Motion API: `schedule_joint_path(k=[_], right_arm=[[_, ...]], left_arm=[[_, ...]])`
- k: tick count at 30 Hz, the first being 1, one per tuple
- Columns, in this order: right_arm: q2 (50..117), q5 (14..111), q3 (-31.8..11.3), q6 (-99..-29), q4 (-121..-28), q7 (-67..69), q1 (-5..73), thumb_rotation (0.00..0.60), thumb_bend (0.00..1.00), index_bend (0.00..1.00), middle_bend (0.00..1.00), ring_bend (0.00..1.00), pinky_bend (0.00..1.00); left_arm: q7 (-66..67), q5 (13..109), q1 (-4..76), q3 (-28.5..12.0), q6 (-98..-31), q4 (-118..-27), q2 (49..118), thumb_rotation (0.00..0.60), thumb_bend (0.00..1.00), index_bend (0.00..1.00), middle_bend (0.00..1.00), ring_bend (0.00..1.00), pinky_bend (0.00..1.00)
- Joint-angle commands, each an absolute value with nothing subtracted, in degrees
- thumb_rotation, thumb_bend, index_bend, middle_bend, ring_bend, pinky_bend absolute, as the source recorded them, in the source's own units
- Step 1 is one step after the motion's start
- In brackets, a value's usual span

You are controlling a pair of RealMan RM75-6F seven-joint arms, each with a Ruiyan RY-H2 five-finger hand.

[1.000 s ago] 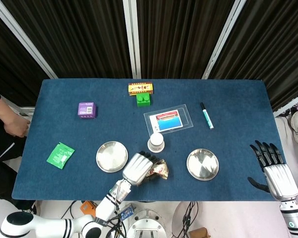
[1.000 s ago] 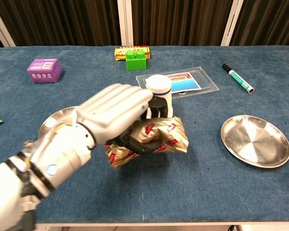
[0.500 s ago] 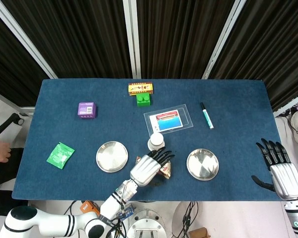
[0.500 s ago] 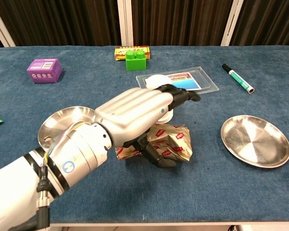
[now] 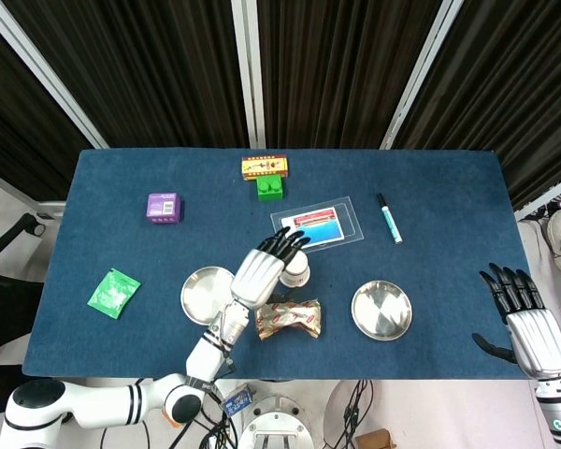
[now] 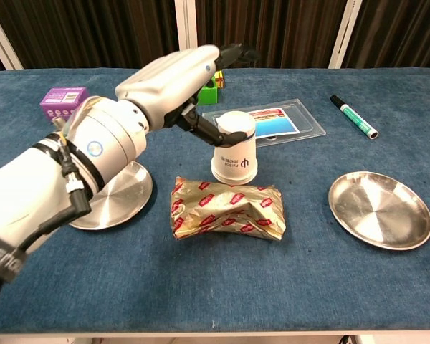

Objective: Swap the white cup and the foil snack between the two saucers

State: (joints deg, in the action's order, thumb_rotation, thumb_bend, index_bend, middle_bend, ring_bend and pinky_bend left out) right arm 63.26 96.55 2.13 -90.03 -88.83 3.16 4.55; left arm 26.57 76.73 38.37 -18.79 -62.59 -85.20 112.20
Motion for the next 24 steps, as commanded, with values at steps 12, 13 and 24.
schedule_joint_path(k=[12, 13, 24], right_arm=[[62.67, 96.82, 2.02, -89.41, -89.09, 4.23, 4.6, 0.6, 0.31, 0.0, 0.0, 0.0, 0.0], [62.66, 96.8, 1.96, -89.52, -89.08, 4.27, 4.53, 0.6, 0.31, 0.0, 0.0, 0.0, 0.0], [62.76, 96.6, 1.49, -90.16, -88.74, 4.43, 4.04, 0.6, 0.31, 0.0, 0.0, 0.0, 0.0]], left_arm=[[28.27, 69.34, 42.21, -18.53, -59.78, -75.12, 115.28, 0.6, 0.15, 0.19, 0.15, 0.14, 0.24], [28.15, 69.09, 42.42, -18.68, -59.81, -74.84, 115.47, 0.6, 0.15, 0.2, 0.16, 0.15, 0.25], [25.76, 65.55, 44.18, -19.53, -58.64, -74.05, 116.75, 0.6, 0.12, 0.25, 0.23, 0.24, 0.29]])
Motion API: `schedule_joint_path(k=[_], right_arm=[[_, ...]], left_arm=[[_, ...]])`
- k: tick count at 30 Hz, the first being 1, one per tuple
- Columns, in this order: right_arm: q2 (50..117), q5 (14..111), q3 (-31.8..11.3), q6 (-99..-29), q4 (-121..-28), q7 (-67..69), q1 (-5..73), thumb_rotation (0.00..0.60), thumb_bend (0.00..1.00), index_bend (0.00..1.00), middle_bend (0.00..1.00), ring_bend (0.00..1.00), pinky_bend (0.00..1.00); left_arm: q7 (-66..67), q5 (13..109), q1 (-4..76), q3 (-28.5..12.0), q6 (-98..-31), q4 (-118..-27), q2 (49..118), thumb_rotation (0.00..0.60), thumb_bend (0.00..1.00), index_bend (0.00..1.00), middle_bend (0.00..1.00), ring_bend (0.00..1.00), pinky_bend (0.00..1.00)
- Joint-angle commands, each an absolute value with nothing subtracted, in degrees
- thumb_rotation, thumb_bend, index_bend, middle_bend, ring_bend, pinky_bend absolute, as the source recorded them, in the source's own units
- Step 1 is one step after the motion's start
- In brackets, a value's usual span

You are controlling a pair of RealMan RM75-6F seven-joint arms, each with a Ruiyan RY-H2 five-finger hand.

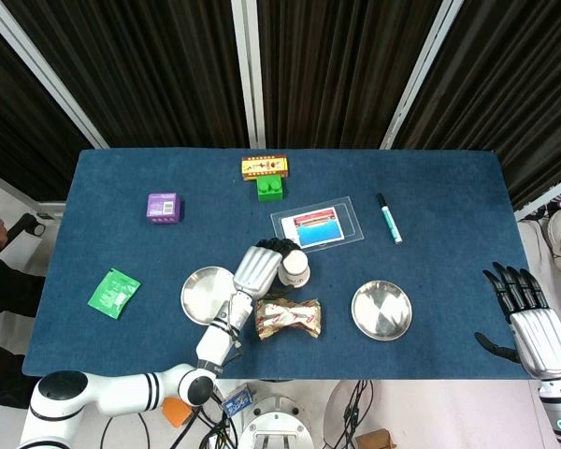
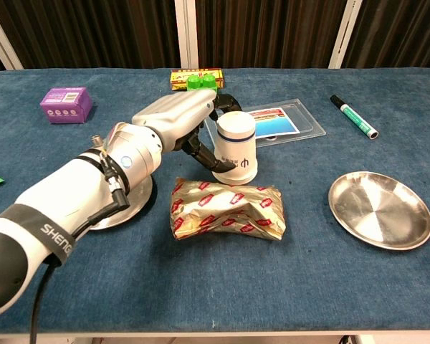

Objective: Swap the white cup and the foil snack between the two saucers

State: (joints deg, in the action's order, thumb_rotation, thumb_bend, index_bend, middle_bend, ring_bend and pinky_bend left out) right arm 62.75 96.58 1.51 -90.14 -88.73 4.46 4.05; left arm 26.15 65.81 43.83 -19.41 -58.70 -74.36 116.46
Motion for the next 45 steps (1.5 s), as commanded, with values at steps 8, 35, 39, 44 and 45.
schedule_joint_path(k=[8, 35, 39, 44, 45], right_arm=[[62.81, 96.66, 1.26, -90.33, -88.75, 4.42, 3.9, 0.6, 0.31, 0.0, 0.0, 0.0, 0.0], [63.31, 96.37, 0.91, -89.84, -89.41, 1.89, 3.53, 0.6, 0.31, 0.0, 0.0, 0.0, 0.0], [63.67, 96.56, 0.97, -89.52, -89.67, 0.93, 3.62, 0.6, 0.31, 0.0, 0.0, 0.0, 0.0], [63.72, 96.4, 0.99, -88.99, -89.79, 0.55, 3.74, 0.6, 0.31, 0.0, 0.0, 0.0, 0.0], [63.69, 96.33, 0.97, -88.92, -89.78, 0.53, 3.75, 0.6, 0.31, 0.0, 0.0, 0.0, 0.0]], left_arm=[[23.12, 65.77, 45.38, -20.26, -60.49, -71.07, 118.92, 0.6, 0.16, 0.37, 0.38, 0.35, 0.34], [31.42, 71.42, 30.58, -9.01, -77.16, -99.54, 93.14, 0.6, 0.45, 0.59, 0.62, 0.57, 0.4], [28.98, 70.46, 28.6, -6.58, -76.17, -98.84, 91.36, 0.6, 0.45, 0.59, 0.62, 0.57, 0.4], [27.4, 69.29, 28.35, -5.88, -73.95, -95.31, 92.31, 0.6, 0.44, 0.59, 0.62, 0.57, 0.4], [27.14, 69.12, 28.42, -5.9, -73.52, -94.73, 92.59, 0.6, 0.44, 0.59, 0.61, 0.57, 0.4]])
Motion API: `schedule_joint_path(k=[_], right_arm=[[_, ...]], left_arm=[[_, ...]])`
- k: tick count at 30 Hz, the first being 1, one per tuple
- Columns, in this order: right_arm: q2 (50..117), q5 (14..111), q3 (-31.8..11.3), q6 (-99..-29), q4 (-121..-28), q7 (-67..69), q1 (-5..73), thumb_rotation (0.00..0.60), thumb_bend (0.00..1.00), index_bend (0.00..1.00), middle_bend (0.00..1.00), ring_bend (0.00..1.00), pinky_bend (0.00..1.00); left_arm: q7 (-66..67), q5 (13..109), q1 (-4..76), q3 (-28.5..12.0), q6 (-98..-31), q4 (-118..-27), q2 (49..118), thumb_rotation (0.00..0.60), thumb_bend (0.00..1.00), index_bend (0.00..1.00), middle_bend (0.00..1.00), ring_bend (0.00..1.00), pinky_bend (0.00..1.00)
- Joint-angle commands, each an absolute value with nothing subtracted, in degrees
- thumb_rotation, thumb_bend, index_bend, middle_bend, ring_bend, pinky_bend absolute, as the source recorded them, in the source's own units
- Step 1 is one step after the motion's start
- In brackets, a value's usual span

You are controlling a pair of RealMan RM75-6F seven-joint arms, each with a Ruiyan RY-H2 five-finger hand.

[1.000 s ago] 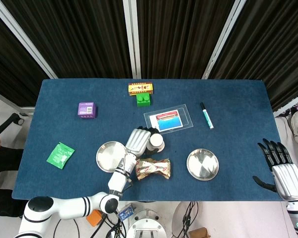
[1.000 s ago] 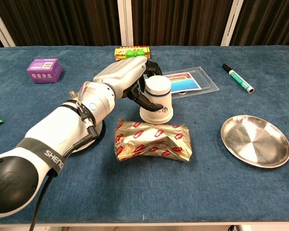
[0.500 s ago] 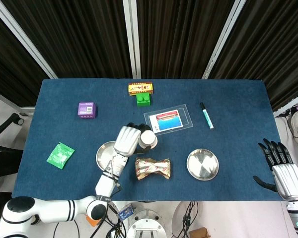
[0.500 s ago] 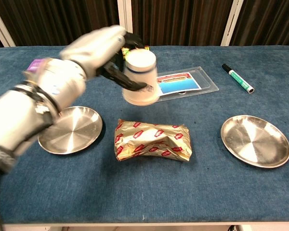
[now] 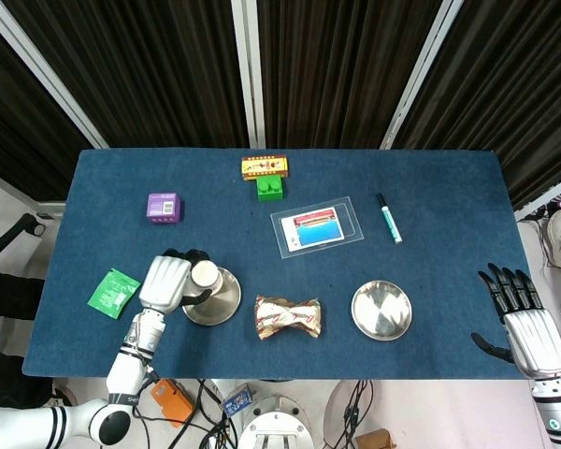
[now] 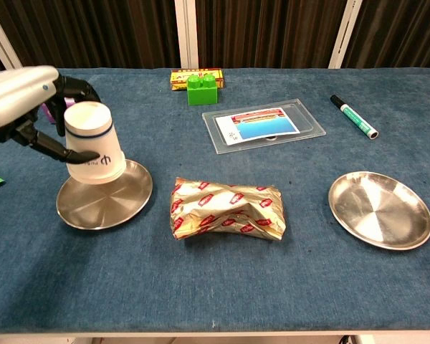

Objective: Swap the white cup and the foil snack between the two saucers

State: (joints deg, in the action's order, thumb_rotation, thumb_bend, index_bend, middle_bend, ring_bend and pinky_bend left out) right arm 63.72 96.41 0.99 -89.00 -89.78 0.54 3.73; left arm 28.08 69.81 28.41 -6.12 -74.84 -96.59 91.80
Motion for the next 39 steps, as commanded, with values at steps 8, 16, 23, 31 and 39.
schedule_joint_path(k=[8, 16, 23, 31, 39], right_arm=[[63.68, 95.82, 0.66, -88.73, -89.65, 0.72, 3.81, 0.6, 0.31, 0.0, 0.0, 0.0, 0.0], [64.46, 96.07, 0.94, -87.81, -89.6, -0.36, 4.1, 0.6, 0.31, 0.0, 0.0, 0.0, 0.0], [67.62, 98.98, 1.09, -84.53, -90.02, -3.99, 6.99, 0.6, 0.31, 0.0, 0.0, 0.0, 0.0], [73.32, 98.71, -1.64, -67.84, -96.44, -13.85, 17.99, 0.6, 0.31, 0.0, 0.0, 0.0, 0.0], [84.98, 88.71, -5.53, -52.76, -99.25, -19.12, 27.37, 0.6, 0.31, 0.0, 0.0, 0.0, 0.0]], left_arm=[[23.83, 70.33, 28.91, -4.7, -69.77, -91.62, 92.87, 0.6, 0.22, 0.45, 0.53, 0.51, 0.4], [28.21, 72.11, 28.38, -2.42, -69.75, -95.82, 88.6, 0.6, 0.0, 0.13, 0.15, 0.15, 0.3], [26.65, 78.17, 25.08, 0.61, -74.35, -103.51, 81.75, 0.6, 0.0, 0.12, 0.14, 0.13, 0.27], [21.89, 86.2, 18.27, 4.6, -84.06, -104.45, 73.59, 0.6, 0.02, 0.12, 0.14, 0.13, 0.27], [14.27, 84.3, 15.27, 4.0, -84.55, -100.83, 71.24, 0.6, 0.03, 0.12, 0.14, 0.13, 0.27]])
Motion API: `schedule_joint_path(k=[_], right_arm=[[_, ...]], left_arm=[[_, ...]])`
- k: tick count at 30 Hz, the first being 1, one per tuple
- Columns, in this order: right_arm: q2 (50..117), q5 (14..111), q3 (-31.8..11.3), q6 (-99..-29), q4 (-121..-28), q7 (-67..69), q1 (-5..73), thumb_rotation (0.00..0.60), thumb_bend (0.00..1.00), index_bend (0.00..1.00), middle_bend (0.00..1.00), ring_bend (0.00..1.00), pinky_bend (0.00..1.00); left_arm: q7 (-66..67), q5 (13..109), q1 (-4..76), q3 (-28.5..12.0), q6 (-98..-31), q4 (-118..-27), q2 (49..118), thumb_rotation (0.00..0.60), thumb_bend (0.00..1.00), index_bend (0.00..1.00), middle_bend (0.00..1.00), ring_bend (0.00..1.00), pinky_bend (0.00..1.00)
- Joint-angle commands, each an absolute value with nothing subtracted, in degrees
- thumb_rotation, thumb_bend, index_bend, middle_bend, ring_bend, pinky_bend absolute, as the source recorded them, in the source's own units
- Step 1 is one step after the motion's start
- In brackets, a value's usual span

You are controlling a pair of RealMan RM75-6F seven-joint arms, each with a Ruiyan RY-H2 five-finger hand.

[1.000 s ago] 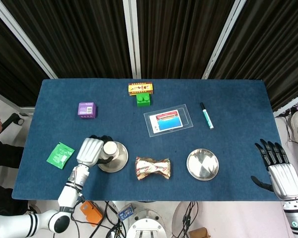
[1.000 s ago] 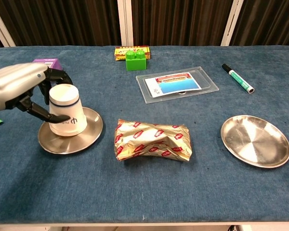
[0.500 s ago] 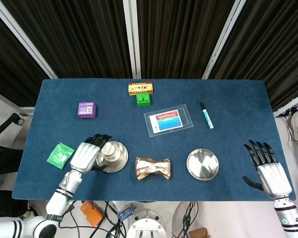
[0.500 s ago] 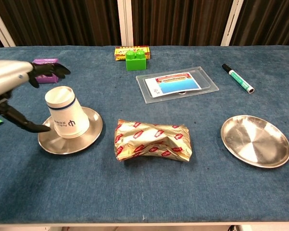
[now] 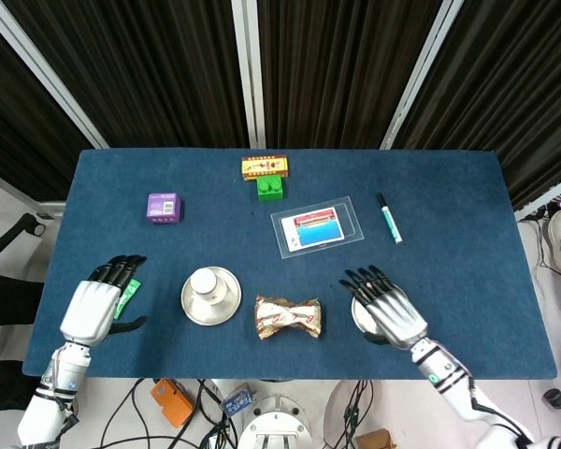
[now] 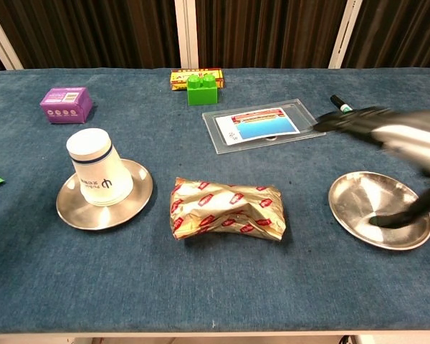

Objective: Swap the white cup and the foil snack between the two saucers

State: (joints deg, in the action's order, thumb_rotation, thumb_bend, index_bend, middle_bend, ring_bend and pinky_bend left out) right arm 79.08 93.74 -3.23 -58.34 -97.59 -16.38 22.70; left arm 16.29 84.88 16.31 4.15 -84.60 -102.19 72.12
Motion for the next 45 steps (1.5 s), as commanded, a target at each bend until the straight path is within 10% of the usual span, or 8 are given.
schedule_joint_path(k=[1, 9, 22, 35, 45], right_arm=[[86.37, 87.97, -5.81, -52.15, -98.99, -19.42, 28.03, 0.6, 0.31, 0.0, 0.0, 0.0, 0.01], [95.07, 81.04, -7.25, -50.24, -94.79, -25.62, 31.53, 0.6, 0.31, 0.02, 0.11, 0.09, 0.13], [99.43, 77.08, -7.17, -54.52, -90.46, -30.68, 33.11, 0.6, 0.37, 0.72, 0.58, 0.64, 0.65], [84.83, 89.38, -4.2, -70.25, -93.15, -18.87, 26.96, 0.6, 0.38, 0.74, 0.62, 0.66, 0.66], [80.72, 87.43, -0.44, -67.99, -85.96, -11.15, 24.35, 0.6, 0.38, 0.67, 0.62, 0.61, 0.64]], left_arm=[[13.9, 84.29, 15.1, 3.94, -84.47, -100.55, 71.14, 0.6, 0.03, 0.12, 0.14, 0.13, 0.27], [11.99, 84.42, 14.16, 3.05, -83.63, -99.68, 70.53, 0.6, 0.04, 0.11, 0.14, 0.13, 0.27], [11.29, 84.67, 13.08, 2.15, -82.27, -99.04, 70.19, 0.6, 0.09, 0.12, 0.14, 0.13, 0.26], [9.44, 85.5, 12.05, 1.44, -82.06, -97.9, 69.91, 0.6, 0.1, 0.12, 0.14, 0.13, 0.25], [11.44, 85.57, 12.9, 0.88, -79.67, -97.68, 71.08, 0.6, 0.1, 0.12, 0.14, 0.13, 0.25]])
